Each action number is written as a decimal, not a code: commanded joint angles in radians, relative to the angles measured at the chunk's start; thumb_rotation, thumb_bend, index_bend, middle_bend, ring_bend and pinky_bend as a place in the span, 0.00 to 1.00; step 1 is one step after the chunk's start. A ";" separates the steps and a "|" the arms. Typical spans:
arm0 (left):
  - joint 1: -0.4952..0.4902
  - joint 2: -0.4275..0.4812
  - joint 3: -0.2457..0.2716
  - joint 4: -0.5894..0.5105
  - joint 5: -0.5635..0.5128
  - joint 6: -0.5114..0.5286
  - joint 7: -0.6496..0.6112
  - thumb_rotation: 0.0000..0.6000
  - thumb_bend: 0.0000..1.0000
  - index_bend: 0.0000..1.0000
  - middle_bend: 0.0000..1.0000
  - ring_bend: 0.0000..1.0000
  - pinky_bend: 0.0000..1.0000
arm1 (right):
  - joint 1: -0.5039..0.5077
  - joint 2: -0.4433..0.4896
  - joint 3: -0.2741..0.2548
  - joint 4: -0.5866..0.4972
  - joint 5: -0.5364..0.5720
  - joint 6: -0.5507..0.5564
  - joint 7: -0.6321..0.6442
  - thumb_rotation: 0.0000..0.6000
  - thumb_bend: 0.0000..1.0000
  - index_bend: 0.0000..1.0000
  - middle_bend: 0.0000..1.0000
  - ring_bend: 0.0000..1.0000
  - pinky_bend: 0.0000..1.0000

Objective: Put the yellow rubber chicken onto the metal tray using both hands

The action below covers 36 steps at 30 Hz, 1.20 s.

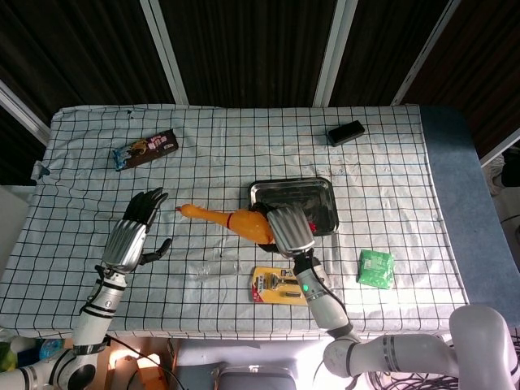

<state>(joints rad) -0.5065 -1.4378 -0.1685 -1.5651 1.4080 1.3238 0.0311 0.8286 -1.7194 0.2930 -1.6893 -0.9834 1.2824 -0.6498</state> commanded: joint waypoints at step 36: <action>0.074 0.068 0.004 0.105 -0.021 -0.020 -0.152 1.00 0.35 0.00 0.00 0.00 0.00 | -0.085 0.052 -0.041 0.514 0.007 -0.380 0.379 1.00 0.17 0.00 0.00 0.00 0.11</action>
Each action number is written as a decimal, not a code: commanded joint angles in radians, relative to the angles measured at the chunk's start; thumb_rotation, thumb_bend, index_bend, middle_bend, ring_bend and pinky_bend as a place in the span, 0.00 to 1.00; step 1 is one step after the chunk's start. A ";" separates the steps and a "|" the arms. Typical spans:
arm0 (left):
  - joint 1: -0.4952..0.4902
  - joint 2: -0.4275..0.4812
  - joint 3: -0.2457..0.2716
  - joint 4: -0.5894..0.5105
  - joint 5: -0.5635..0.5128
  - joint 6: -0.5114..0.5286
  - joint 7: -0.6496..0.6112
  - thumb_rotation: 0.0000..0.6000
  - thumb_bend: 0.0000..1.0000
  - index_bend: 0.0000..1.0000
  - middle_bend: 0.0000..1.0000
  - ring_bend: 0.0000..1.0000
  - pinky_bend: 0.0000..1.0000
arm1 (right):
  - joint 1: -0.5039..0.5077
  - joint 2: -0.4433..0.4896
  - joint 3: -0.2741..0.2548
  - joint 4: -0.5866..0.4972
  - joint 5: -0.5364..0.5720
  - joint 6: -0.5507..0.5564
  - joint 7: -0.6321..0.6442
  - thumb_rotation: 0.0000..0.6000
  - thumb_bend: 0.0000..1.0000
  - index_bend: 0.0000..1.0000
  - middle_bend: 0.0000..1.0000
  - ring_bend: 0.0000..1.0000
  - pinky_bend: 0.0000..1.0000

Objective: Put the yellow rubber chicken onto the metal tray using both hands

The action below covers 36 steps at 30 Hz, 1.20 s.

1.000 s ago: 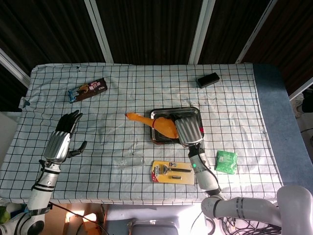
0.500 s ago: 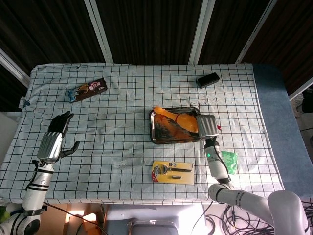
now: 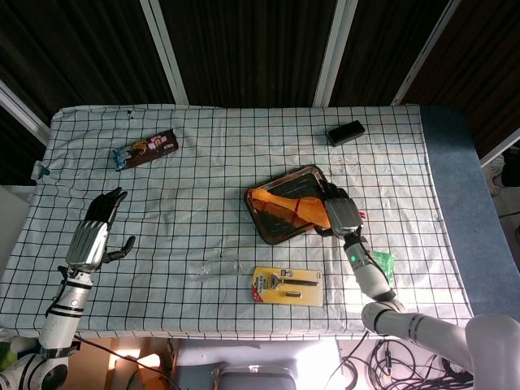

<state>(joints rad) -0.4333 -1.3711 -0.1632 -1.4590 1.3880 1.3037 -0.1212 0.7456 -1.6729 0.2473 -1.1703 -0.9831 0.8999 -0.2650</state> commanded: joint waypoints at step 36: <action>0.331 0.103 0.247 0.032 0.133 0.223 0.161 1.00 0.38 0.00 0.00 0.00 0.00 | -0.688 0.542 -0.318 -0.258 -0.400 0.711 0.269 1.00 0.16 0.00 0.00 0.00 0.06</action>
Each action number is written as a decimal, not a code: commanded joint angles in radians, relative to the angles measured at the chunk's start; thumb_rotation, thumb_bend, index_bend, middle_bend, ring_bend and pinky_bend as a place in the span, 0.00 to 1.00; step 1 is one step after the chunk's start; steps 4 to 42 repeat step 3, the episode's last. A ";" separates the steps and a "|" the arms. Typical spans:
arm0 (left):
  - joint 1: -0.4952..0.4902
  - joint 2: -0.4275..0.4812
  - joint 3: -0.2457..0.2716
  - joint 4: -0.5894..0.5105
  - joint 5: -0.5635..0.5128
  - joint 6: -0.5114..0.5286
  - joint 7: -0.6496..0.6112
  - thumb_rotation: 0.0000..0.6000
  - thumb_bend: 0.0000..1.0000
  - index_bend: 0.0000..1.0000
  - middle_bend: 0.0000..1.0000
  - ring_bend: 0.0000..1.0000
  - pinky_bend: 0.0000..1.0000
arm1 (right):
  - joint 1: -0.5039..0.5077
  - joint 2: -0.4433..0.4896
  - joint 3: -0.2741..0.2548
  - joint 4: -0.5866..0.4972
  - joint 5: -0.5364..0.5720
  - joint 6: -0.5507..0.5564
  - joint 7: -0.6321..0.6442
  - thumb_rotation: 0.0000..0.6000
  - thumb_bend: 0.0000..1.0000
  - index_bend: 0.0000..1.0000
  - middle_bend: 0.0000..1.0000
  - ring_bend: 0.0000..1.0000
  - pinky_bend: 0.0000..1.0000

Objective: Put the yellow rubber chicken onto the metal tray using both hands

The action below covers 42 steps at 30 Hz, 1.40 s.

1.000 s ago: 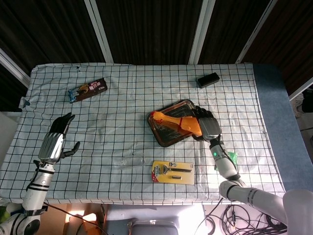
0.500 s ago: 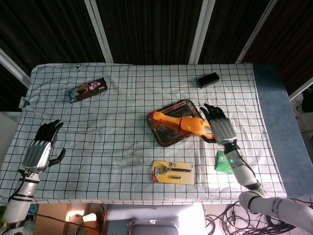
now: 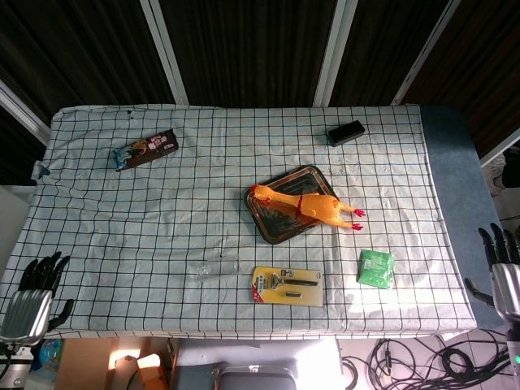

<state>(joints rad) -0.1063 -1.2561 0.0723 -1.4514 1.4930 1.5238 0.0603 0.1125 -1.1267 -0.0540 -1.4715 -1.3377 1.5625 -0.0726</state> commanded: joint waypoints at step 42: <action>0.007 -0.015 0.011 0.035 0.054 0.015 -0.037 1.00 0.38 0.00 0.00 0.00 0.00 | -0.064 -0.004 -0.007 0.046 -0.065 0.057 0.081 1.00 0.16 0.00 0.00 0.00 0.06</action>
